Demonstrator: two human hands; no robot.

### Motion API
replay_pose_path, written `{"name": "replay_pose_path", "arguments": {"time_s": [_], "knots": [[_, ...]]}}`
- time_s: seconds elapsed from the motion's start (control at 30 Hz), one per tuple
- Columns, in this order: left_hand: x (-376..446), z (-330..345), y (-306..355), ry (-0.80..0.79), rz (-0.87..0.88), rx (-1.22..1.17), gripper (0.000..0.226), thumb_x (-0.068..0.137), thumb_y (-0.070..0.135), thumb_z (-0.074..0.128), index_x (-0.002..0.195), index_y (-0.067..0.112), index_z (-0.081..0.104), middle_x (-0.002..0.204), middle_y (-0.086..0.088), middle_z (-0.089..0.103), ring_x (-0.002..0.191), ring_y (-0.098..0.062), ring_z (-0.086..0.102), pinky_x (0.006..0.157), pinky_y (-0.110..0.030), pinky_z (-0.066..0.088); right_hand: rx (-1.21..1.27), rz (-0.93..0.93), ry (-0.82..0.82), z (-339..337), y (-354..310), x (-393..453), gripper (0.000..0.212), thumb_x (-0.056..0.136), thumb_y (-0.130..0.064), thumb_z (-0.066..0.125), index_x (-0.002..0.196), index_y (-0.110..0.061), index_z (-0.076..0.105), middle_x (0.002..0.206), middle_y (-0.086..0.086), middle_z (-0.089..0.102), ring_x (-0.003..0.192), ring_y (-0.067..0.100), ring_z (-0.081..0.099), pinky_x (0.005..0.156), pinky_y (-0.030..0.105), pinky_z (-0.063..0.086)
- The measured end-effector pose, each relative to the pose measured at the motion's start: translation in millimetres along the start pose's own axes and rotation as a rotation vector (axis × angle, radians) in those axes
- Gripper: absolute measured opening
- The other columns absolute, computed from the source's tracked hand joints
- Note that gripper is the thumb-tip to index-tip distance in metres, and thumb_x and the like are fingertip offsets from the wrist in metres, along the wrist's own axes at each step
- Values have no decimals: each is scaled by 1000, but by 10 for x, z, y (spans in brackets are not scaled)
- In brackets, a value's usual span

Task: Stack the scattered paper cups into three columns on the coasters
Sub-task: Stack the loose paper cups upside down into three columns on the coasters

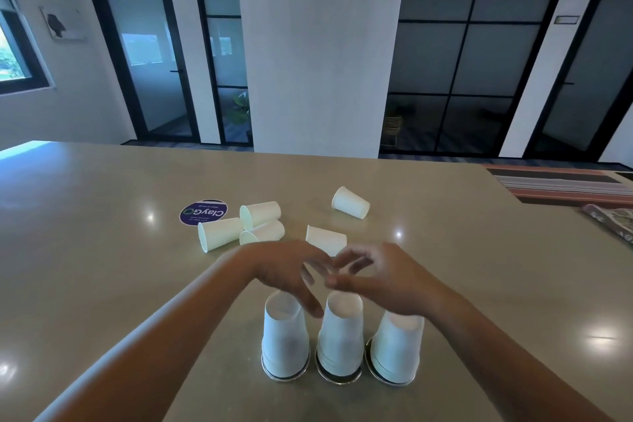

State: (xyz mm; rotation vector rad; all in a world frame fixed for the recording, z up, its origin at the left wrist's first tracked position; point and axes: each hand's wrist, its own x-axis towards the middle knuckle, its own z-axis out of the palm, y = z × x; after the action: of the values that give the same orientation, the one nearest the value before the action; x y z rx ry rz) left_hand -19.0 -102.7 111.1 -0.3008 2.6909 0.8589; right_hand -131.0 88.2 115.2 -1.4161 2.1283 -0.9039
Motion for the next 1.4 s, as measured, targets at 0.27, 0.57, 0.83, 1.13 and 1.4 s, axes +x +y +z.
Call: {"name": "replay_pose_path", "arguments": {"time_s": [0.27, 0.57, 0.83, 1.13, 1.4], "knots": [[161, -186, -593, 558, -132, -193, 63, 78, 32, 86, 135, 27, 59, 131, 8, 61, 110, -16, 64, 94, -37, 55, -115, 106, 111, -120, 530, 848, 14, 87, -39, 73, 91, -26, 74, 95, -9, 74, 92, 13, 69, 82, 32, 51], [565, 63, -1203, 680, -384, 273, 70, 93, 35, 61, 155, 29, 28, 162, -9, 25, 143, -33, 33, 112, -48, 38, -628, 65, -49, 140, 830, 1474, 70, 93, -40, 59, 157, -34, 29, 165, 0, 30, 153, 22, 25, 117, 42, 21], [578, 89, -1367, 731, -400, 123, 90, 94, 34, 65, 161, 15, 9, 158, -8, 35, 141, -30, 37, 111, -43, 39, -606, 188, -53, 108, 952, 1974, 88, 93, -56, 59, 160, -25, 10, 145, 3, 57, 133, 27, 53, 107, 44, 30], [454, 220, -1468, 821, -404, 92, 80, 81, 21, 76, 151, 19, 36, 142, -2, 50, 127, -26, 50, 97, -38, 48, -380, 260, -12, 274, 1102, 2059, 58, 79, -51, 75, 127, -25, 56, 120, -3, 67, 107, 23, 64, 94, 39, 52], [307, 60, -1224, 850, -235, -706, 69, 65, 27, 88, 128, 27, 60, 118, -3, 67, 105, -25, 67, 87, -32, 56, 138, 165, -24, -238, 1027, 1484, 58, 70, -25, 94, 121, -27, 65, 121, -4, 67, 105, 16, 67, 83, 34, 57]]}}
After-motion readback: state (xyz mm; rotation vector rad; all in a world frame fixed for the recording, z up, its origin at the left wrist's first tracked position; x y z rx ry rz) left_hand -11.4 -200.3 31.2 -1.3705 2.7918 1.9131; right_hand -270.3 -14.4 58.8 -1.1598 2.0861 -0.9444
